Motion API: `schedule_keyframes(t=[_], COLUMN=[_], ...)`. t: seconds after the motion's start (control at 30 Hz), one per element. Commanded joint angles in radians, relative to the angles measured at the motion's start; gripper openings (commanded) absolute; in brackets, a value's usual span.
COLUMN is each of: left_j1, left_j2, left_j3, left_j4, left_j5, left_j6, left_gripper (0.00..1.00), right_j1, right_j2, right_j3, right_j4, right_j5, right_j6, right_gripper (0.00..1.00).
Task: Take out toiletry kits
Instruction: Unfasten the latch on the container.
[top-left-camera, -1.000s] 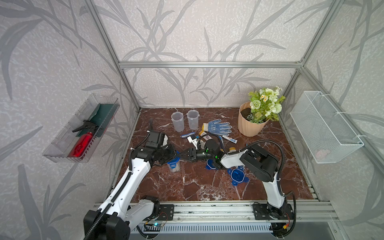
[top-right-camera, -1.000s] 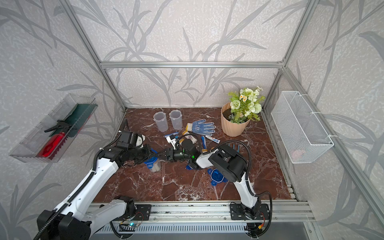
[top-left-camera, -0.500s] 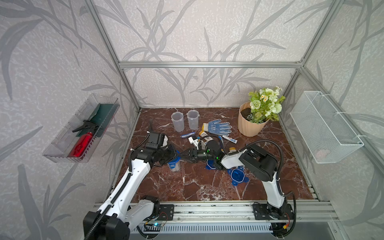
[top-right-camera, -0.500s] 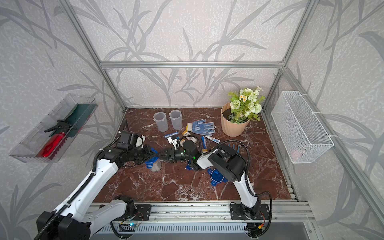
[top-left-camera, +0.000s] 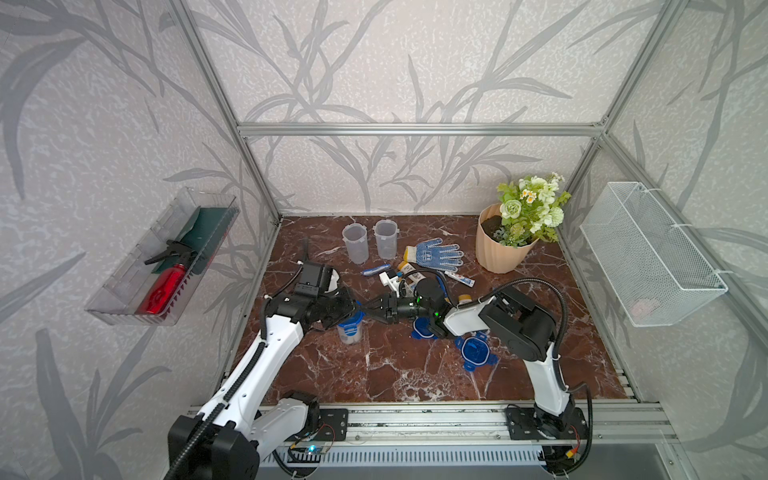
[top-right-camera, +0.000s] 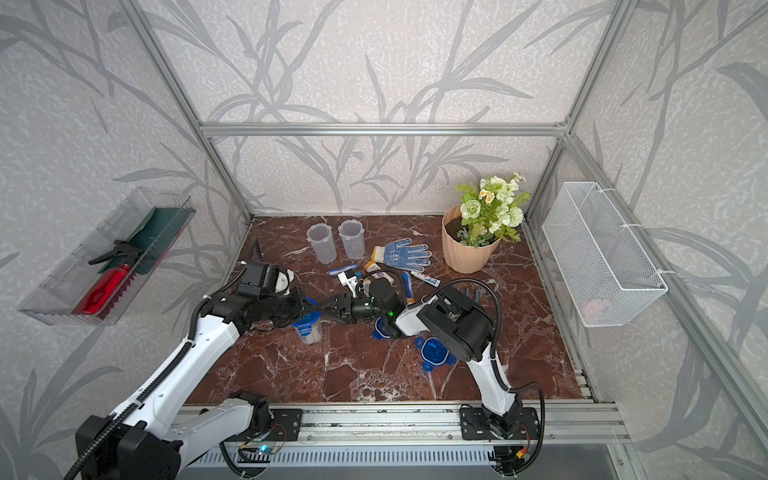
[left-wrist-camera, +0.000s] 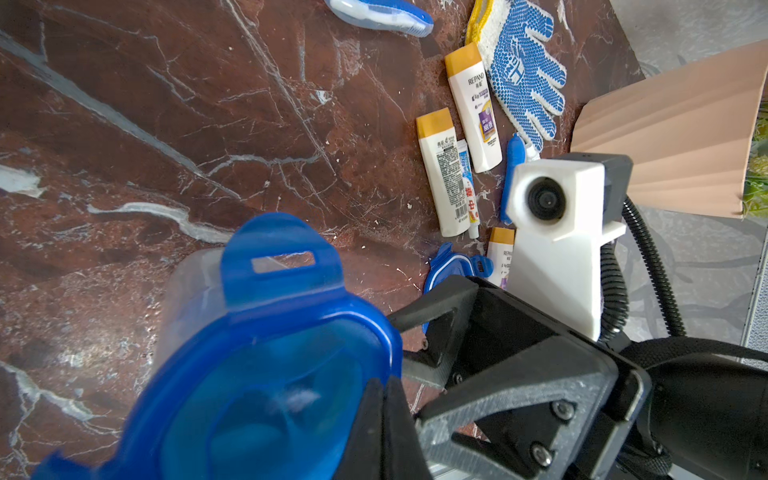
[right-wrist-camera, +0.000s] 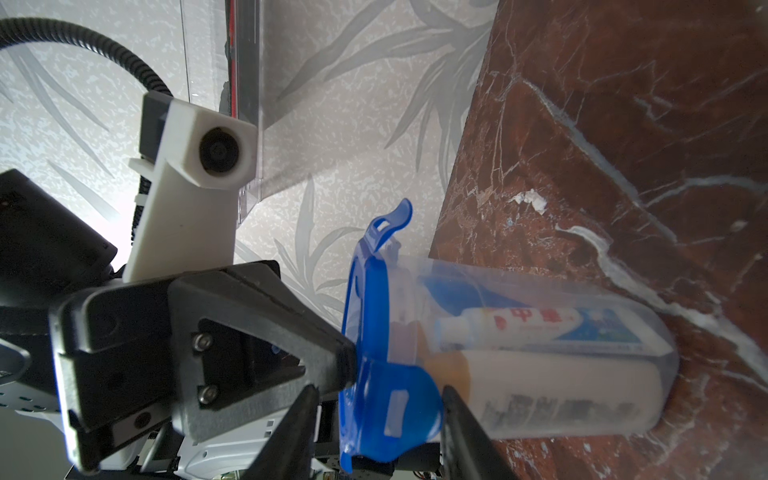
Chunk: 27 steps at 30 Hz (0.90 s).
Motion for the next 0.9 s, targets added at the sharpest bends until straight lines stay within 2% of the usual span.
schedule_keyframes(t=[0.0, 0.47, 0.53, 0.6, 0.67, 0.87], left_j1=[-0.007, -0.019, -0.019, -0.018, -0.018, -0.018], left_j2=[0.081, 0.086, 0.075, 0.06, 0.048, 0.039], left_j3=[-0.099, -0.096, -0.091, -0.081, -0.059, 0.04], left_j4=[-0.329, -0.337, -0.333, -0.33, -0.334, -0.31], left_j5=[-0.147, -0.156, -0.153, -0.155, -0.15, -0.13], left_j6=[-0.007, -0.01, -0.007, -0.001, 0.002, 0.01], left_gripper=[0.0, 0.0, 0.0, 0.0, 0.0, 0.0], right_j1=[-0.032, -0.049, -0.054, -0.058, -0.058, -0.053], right_j2=[-0.122, -0.141, -0.139, -0.15, -0.169, -0.231], right_j3=[0.026, 0.029, 0.017, -0.007, -0.019, -0.02], right_j4=[0.237, 0.237, 0.212, 0.131, 0.012, -0.378], right_j5=[0.016, 0.011, 0.012, 0.018, 0.025, 0.107], right_j6=[-0.011, -0.017, -0.034, -0.09, -0.174, -0.44], right_gripper=[0.47, 0.46, 0.42, 0.33, 0.28, 0.27])
